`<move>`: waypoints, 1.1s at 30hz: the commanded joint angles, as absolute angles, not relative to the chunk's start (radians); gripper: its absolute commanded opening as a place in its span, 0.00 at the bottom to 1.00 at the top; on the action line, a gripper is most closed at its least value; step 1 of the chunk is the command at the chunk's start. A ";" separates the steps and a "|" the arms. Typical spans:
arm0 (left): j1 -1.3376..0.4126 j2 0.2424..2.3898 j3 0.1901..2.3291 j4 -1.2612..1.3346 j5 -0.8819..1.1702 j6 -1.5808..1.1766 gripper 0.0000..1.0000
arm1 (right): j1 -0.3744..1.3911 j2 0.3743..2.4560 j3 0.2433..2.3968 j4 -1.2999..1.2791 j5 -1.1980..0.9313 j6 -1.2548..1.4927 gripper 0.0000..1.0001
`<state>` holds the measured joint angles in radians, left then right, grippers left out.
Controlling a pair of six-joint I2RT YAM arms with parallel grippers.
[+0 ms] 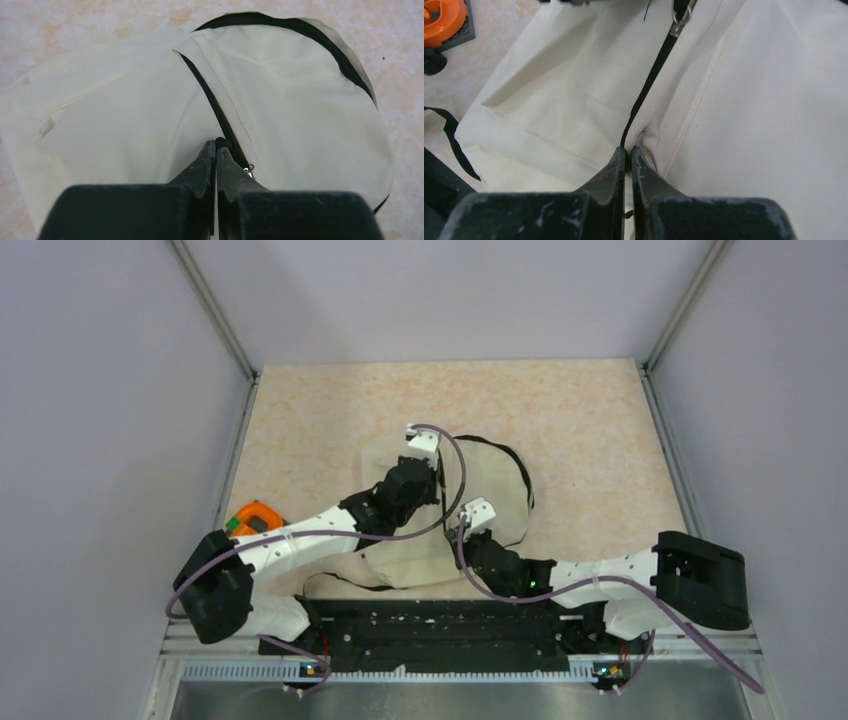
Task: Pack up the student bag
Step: Zip the student bag at the center of the board.
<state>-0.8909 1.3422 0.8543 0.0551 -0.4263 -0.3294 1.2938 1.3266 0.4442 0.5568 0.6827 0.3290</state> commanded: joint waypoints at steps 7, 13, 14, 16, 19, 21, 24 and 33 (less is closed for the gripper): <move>-0.781 1.439 1.053 0.160 -0.501 -0.246 0.00 | 1.333 1.245 0.388 0.408 0.685 0.383 0.00; -0.732 1.528 1.159 0.077 -0.490 -0.225 0.00 | 1.334 1.225 0.382 0.409 0.700 0.381 0.00; -0.729 1.540 1.173 0.060 -0.490 -0.220 0.00 | 1.334 1.223 0.381 0.407 0.703 0.381 0.00; -0.724 1.555 1.188 0.048 -0.486 -0.212 0.00 | 1.333 1.221 0.379 0.409 0.709 0.381 0.00; -0.709 1.579 1.201 0.041 -0.474 -0.212 0.00 | 1.334 1.220 0.375 0.414 0.714 0.381 0.00; -0.693 1.597 1.211 0.034 -0.464 -0.215 0.00 | 1.334 1.216 0.376 0.414 0.713 0.381 0.00; -0.667 1.623 1.221 0.038 -0.449 -0.216 0.00 | 1.334 1.210 0.374 0.412 0.714 0.378 0.00; -0.606 1.681 1.236 0.094 -0.418 -0.227 0.00 | 1.334 1.211 0.373 0.416 0.711 0.374 0.00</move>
